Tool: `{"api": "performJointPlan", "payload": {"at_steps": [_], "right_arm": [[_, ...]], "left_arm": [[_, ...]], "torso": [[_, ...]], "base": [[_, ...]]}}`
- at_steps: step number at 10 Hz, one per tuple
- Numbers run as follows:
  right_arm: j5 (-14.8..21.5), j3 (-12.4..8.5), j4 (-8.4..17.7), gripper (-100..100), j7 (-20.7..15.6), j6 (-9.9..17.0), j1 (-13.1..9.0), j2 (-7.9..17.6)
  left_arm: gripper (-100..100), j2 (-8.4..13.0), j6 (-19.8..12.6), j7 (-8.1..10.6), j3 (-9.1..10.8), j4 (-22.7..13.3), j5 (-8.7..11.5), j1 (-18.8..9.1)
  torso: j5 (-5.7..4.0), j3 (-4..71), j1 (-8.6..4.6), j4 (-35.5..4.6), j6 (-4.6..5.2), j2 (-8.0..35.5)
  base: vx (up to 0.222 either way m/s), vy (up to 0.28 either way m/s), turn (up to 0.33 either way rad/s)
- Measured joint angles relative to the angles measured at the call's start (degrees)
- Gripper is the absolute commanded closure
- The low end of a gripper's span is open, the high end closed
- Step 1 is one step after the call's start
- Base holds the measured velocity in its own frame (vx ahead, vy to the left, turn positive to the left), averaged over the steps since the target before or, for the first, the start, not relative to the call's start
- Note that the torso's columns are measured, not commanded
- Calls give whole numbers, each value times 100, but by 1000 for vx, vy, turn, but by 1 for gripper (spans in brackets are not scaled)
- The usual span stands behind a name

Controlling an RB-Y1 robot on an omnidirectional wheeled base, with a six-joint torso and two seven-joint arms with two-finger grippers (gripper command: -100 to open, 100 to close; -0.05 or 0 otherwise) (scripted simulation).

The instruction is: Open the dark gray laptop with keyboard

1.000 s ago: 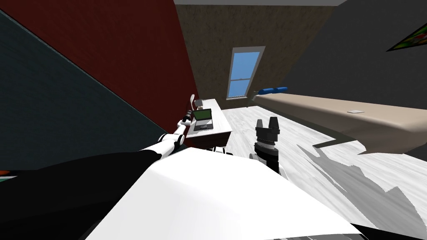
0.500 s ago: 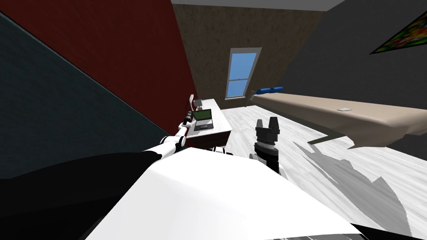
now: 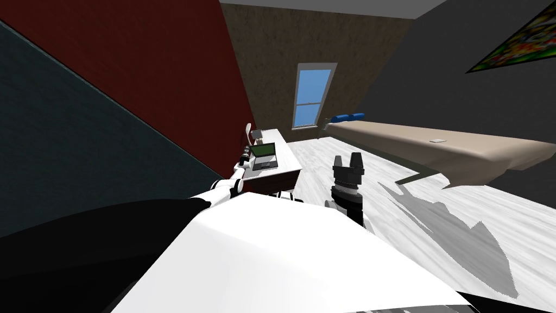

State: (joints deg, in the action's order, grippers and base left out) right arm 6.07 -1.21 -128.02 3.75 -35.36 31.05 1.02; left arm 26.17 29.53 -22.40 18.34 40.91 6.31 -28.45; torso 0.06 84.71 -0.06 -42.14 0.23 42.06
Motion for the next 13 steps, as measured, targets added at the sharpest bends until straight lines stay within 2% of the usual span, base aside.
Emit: {"api": "performJointPlan", "payload": {"at_steps": [4,5,7,8,10,12,13], "right_arm": [[0,0,0,0,0,0,0,0],[0,0,0,0,0,0,0,0],[0,0,0,0,0,0,0,0],[0,0,0,0,0,0,0,0],[0,-1,0,0,0,0,0,1],[0,0,0,0,0,0,1,0],[0,0,0,0,0,0,0,1]], "left_arm": [[100,-315,597,-402,339,29,29,193],[100,-330,715,-425,347,-10,28,199],[100,-450,1054,-579,493,-93,40,262],[100,-456,1091,-591,496,-95,39,268],[100,-632,1329,-794,520,-91,96,370],[100,-671,1599,-836,505,-182,95,360],[100,-743,1776,-936,528,-297,134,367]], "torso": [[3,-4,5,0,-11,6],[-3,-4,3,-6,-16,7],[2,-6,12,-5,-17,10],[-4,-6,8,-10,-20,10],[10,5,25,4,-1,-9],[-4,7,-4,1,-18,-11],[15,7,20,15,14,-15]], "base": [[-20,23,-48],[-13,24,-71],[-16,14,-29],[-18,99,-144],[-3,89,-97],[6,51,-61],[-10,120,-141]]}}
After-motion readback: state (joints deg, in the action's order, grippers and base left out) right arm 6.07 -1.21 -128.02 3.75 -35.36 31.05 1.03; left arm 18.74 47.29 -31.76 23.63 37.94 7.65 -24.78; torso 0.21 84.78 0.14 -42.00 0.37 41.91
